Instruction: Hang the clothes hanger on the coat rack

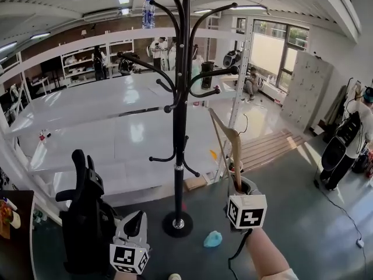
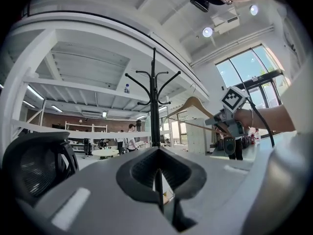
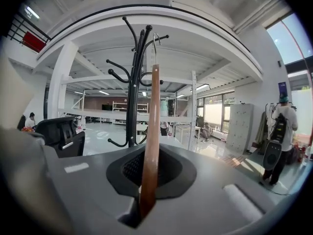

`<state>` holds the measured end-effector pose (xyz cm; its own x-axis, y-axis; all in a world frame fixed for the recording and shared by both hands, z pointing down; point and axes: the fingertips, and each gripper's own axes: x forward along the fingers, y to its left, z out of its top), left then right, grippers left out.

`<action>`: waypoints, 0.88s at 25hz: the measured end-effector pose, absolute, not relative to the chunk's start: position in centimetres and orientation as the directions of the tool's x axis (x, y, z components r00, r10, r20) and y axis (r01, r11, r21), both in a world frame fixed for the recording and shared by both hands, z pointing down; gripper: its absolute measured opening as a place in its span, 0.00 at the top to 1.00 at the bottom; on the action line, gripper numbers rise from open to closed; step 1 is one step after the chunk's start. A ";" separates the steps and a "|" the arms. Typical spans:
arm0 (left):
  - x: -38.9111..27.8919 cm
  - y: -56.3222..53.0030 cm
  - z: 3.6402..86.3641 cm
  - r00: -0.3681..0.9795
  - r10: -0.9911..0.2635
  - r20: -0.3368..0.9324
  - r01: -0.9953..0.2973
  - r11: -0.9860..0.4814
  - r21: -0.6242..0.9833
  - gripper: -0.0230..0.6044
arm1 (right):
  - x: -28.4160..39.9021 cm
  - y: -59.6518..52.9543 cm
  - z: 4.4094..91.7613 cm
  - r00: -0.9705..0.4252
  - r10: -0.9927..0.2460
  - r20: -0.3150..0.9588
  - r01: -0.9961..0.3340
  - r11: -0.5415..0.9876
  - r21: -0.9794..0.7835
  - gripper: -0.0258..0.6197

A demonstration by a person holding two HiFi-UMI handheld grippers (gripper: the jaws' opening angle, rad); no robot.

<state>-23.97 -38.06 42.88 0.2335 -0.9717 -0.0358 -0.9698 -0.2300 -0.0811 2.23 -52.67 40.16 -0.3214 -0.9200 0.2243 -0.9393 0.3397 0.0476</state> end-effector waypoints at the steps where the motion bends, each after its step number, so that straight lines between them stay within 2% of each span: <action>1: -24.1 -38.5 43.0 0.237 -0.971 -0.035 -0.969 -0.234 -0.078 0.96 | 1.9 -53.7 39.5 -0.318 -0.921 0.224 -0.939 0.338 0.058 0.92; 7: -24.8 -40.7 43.5 0.248 -0.968 -0.028 -0.967 -0.246 -0.064 0.96 | -0.1 -58.9 37.4 -0.319 -0.909 0.268 -0.930 0.355 0.098 0.92; 16: -26.3 -42.3 44.7 0.230 -0.973 0.014 -0.971 -0.231 -0.055 0.96 | -4.1 -65.6 38.7 -0.325 -0.868 0.374 -0.908 0.397 0.133 0.92; 22: -26.8 -42.6 45.5 0.220 -0.975 0.039 -0.974 -0.222 -0.036 0.96 | -6.6 -67.5 40.6 -0.362 -0.818 0.447 -0.895 0.440 0.080 0.92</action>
<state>-26.79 -42.59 45.50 0.2202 -0.9747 0.0386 -0.9745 -0.2215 -0.0361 -6.65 -67.50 40.64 -0.3618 -0.8178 0.4475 -0.8945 0.4397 0.0804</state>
